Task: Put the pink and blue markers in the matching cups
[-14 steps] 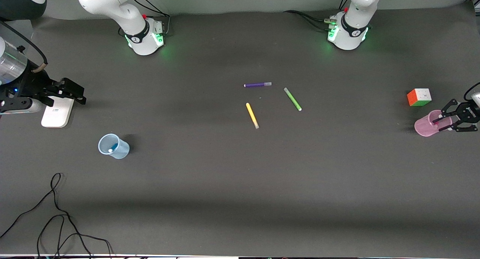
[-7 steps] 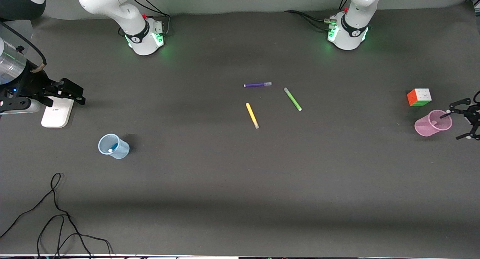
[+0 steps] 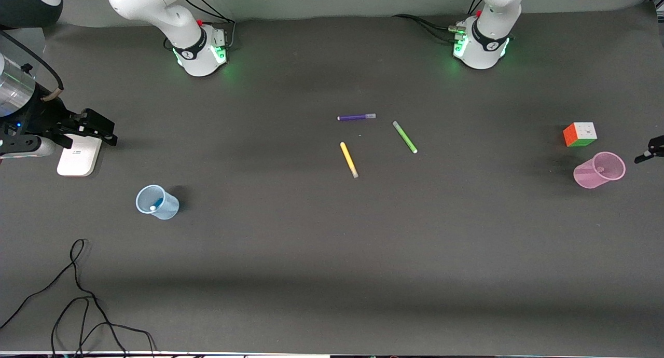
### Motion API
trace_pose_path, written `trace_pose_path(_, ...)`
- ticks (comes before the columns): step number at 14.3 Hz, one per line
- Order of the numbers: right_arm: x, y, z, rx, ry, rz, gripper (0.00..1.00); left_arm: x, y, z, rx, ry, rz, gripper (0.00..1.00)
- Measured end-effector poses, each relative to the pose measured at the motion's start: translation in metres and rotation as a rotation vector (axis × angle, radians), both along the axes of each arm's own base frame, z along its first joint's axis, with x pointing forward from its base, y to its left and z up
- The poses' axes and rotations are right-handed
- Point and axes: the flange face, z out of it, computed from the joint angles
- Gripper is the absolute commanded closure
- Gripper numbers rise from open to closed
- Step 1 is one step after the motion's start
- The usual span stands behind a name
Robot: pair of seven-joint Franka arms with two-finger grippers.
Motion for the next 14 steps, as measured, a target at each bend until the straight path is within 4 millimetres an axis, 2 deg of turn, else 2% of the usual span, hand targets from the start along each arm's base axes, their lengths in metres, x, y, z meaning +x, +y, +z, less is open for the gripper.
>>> trace_pose_path(2, 0.0, 0.0, 0.0, 0.0, -0.001, 0.0, 0.0, 0.006, -0.06, 0.039, 0.075, 0.072, 0.085, 0.0)
trace_pose_path(5, 0.001, -0.001, 0.0, 0.0, -0.005, -0.001, 0.0, 0.011, -0.167, 0.081, 0.192, 0.152, 0.211, 0.0)
trace_pose_path(7, 0.001, -0.001, 0.001, 0.0, -0.007, -0.002, 0.0, 0.014, -0.232, 0.104, 0.266, 0.183, 0.293, 0.0)
trace_pose_path(9, 0.001, -0.001, 0.001, 0.0, -0.007, -0.002, 0.0, 0.011, -0.29, 0.116, 0.318, 0.196, 0.376, 0.0)
trace_pose_path(11, 0.001, -0.001, 0.001, 0.0, -0.007, -0.002, 0.0, 0.005, -0.333, 0.118, 0.342, 0.221, 0.468, 0.0)
trace_pose_path(13, 0.001, -0.001, 0.001, 0.0, -0.007, -0.002, 0.0, -0.005, -0.363, 0.113, 0.372, 0.279, 0.562, 0.0)
trace_pose_path(14, 0.001, -0.002, 0.001, 0.002, -0.007, -0.004, 0.0, -0.009, -0.371, 0.11, 0.387, 0.301, 0.586, 0.0)
